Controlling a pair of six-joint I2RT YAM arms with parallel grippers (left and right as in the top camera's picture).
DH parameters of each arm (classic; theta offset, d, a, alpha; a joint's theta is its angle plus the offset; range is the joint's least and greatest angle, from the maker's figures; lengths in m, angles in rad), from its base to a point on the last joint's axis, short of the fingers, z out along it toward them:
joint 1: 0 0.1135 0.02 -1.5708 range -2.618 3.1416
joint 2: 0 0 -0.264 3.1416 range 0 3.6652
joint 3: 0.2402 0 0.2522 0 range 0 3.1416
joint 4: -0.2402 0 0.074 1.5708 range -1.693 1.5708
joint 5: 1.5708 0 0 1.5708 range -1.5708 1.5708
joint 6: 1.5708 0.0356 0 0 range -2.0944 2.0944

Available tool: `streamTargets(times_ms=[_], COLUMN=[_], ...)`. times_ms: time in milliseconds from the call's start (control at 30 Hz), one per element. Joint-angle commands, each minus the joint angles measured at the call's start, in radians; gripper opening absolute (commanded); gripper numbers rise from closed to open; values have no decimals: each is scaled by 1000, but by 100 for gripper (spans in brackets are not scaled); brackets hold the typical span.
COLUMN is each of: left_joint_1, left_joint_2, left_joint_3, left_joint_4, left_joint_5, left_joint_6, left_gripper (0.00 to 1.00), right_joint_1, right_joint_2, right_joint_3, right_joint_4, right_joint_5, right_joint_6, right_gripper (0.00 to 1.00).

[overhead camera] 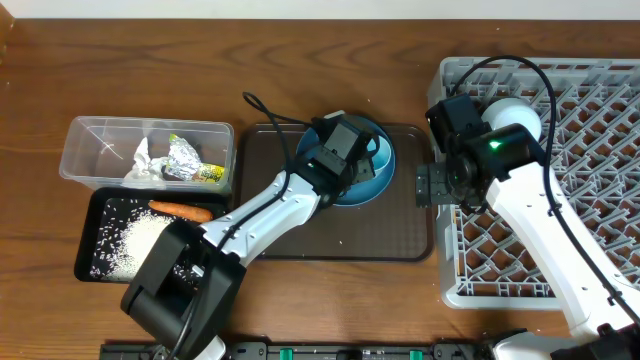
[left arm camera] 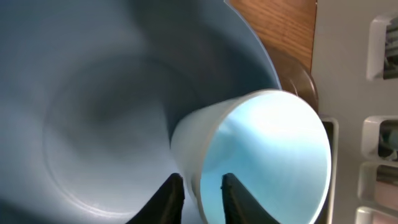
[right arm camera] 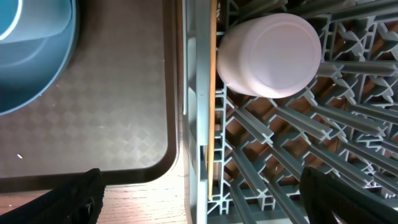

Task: Sort waste into correct bins and load items into the dishwasher rack
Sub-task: 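Reach left gripper over the light-blue cup on the teal plate, then grasp the light-blue cup with left gripper and lift it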

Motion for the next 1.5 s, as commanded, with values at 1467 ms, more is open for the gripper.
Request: streamTargets(times_ms=[1467], left_joint_1=[317], left_joint_2=[-483], left_joint_3=[-4], left_joint_4=[-454], left_joint_5=[711], left_joint_6=[560], left_gripper=[6], right_joint_1=[-21], right_joint_2=[-10], right_joint_3=[-1], right_joint_4=[-1], right_joint_5=[5], right_joint_6=[5], right_gripper=[99])
